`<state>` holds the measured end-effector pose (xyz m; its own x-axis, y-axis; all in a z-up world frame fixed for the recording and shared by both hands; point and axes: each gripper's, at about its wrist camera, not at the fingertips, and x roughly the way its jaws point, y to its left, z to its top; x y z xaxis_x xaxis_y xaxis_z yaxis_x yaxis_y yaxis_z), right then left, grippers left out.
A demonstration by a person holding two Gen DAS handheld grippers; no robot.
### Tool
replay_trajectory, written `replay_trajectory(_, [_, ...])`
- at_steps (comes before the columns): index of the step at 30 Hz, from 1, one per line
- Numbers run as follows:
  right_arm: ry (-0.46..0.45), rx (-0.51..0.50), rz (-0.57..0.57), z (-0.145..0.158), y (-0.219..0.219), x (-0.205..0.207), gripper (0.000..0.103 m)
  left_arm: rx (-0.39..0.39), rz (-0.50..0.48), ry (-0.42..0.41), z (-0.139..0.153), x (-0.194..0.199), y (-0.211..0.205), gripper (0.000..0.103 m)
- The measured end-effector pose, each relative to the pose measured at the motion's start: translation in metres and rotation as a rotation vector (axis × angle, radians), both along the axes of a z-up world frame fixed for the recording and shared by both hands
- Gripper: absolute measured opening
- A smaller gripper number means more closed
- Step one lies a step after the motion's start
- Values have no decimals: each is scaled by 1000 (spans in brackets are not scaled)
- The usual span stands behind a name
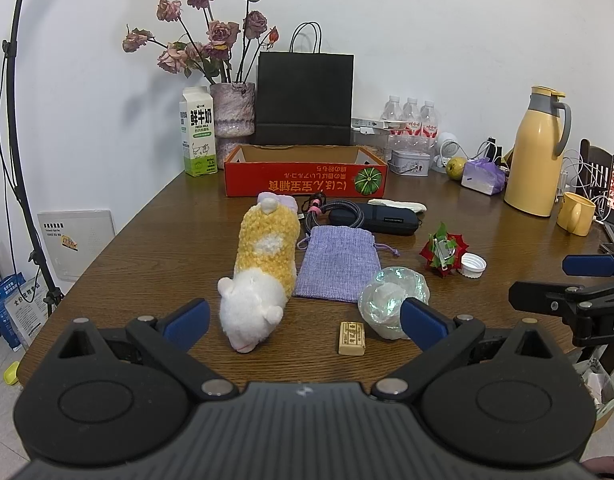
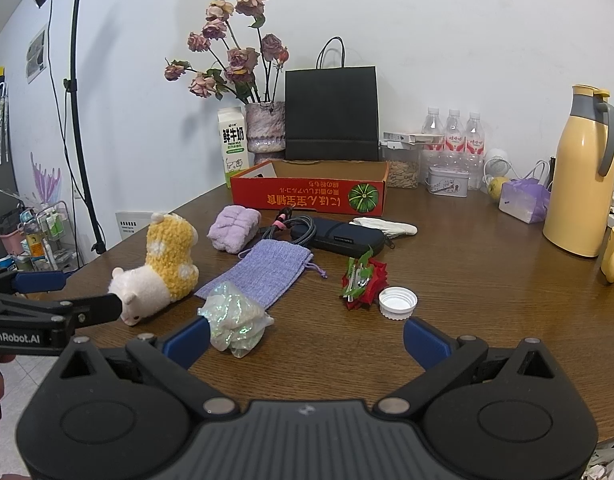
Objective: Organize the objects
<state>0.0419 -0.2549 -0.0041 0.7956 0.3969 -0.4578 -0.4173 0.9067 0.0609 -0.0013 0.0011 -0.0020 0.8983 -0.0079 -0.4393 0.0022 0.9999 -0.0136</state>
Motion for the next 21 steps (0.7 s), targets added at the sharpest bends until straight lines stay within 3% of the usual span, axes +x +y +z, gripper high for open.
replay_trajectory(21, [-1, -1, 0, -1, 0, -2, 103, -2, 0, 4, 1, 0, 0, 103])
